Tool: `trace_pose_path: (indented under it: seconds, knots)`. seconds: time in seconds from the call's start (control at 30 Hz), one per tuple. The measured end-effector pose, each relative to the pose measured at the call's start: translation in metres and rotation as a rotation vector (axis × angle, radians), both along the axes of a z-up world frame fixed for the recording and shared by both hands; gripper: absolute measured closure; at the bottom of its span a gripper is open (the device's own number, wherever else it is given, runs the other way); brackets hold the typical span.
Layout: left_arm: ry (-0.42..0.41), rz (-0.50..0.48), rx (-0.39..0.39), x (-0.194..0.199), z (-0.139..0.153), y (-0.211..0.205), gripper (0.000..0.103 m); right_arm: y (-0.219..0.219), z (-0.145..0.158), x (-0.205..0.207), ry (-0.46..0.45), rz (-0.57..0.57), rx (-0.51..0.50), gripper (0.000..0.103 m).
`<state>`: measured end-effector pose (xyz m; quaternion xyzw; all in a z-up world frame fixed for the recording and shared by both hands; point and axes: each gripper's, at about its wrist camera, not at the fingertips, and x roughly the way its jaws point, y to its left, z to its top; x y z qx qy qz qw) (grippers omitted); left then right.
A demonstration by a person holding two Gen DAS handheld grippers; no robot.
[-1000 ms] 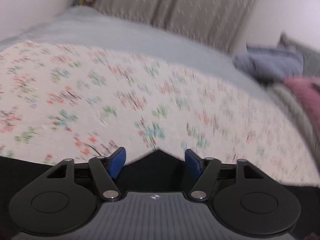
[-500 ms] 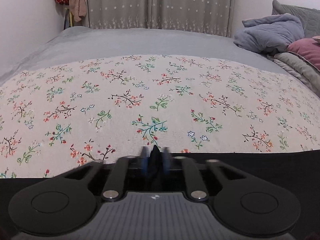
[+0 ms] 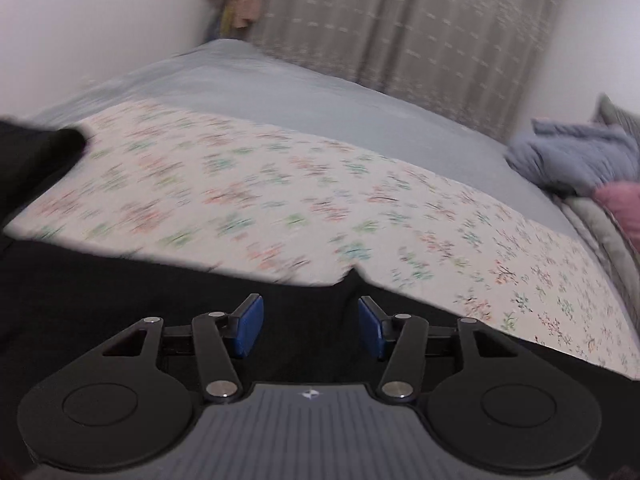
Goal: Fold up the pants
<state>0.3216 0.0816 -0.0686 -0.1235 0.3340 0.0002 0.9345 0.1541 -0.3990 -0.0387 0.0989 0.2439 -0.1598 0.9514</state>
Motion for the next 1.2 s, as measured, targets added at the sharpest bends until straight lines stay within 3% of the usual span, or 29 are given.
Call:
trace_pose_path:
  seconds: [0.27,0.4,0.53,0.6,0.67,0.77,0.9,1.0,1.13,1.2]
  knots:
    - [0.068,0.182,-0.042,-0.057,-0.024,0.083,0.062,0.022,0.032,-0.039,-0.077,0.184,0.257,0.032]
    - [0.130,0.218,-0.014,-0.057,-0.056,0.126,0.062,0.042,0.042,-0.053,-0.047,0.218,0.288,0.032]
    - [0.079,0.246,-0.177,-0.071,-0.048,0.158,0.062,0.055,0.056,-0.081,-0.102,0.224,0.403,0.023]
    - [0.028,0.270,-0.244,-0.083,-0.034,0.172,0.061,0.068,0.061,-0.095,-0.126,0.237,0.413,0.022]
    - [-0.008,0.324,-0.264,-0.094,-0.021,0.188,0.058,0.086,0.061,-0.100,-0.120,0.244,0.392,0.019]
    - [0.038,0.441,-0.308,-0.102,-0.021,0.212,0.056,0.109,0.037,-0.094,-0.053,0.239,0.372,0.019]
    - [0.086,0.534,-0.491,-0.108,-0.040,0.238,0.056,0.115,-0.029,-0.073,0.113,0.168,0.398,0.020]
    - [0.078,0.514,-0.432,-0.100,-0.046,0.237,0.056,0.105,-0.065,-0.061,0.229,0.052,0.375,0.022]
    - [0.036,0.476,-0.372,-0.082,-0.049,0.231,0.052,0.074,-0.081,-0.067,0.225,-0.074,0.449,0.031]
    - [0.009,0.441,-0.353,-0.068,-0.051,0.227,0.042,0.066,-0.088,-0.068,0.250,-0.135,0.438,0.036]
